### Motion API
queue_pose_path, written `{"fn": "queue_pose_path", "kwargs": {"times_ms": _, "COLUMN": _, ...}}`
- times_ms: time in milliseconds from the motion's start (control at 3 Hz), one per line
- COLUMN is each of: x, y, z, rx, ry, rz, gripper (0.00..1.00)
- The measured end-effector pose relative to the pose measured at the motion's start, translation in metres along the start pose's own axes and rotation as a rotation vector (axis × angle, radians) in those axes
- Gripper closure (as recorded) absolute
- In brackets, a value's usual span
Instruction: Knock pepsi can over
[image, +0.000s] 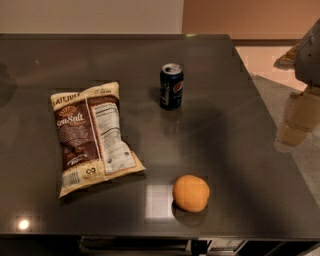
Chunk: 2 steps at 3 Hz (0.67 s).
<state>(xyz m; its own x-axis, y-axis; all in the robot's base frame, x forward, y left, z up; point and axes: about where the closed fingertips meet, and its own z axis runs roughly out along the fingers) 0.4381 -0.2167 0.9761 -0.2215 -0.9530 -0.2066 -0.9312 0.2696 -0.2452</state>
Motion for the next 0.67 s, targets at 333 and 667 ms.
{"fn": "queue_pose_path", "kwargs": {"times_ms": 333, "x": 0.000, "y": 0.000, "z": 0.000, "rx": 0.001, "ry": 0.000, "rz": 0.000, "gripper": 0.00}}
{"fn": "queue_pose_path", "kwargs": {"times_ms": 667, "x": -0.012, "y": -0.016, "z": 0.004, "rx": -0.008, "ry": -0.049, "rz": -0.002, "gripper": 0.00}}
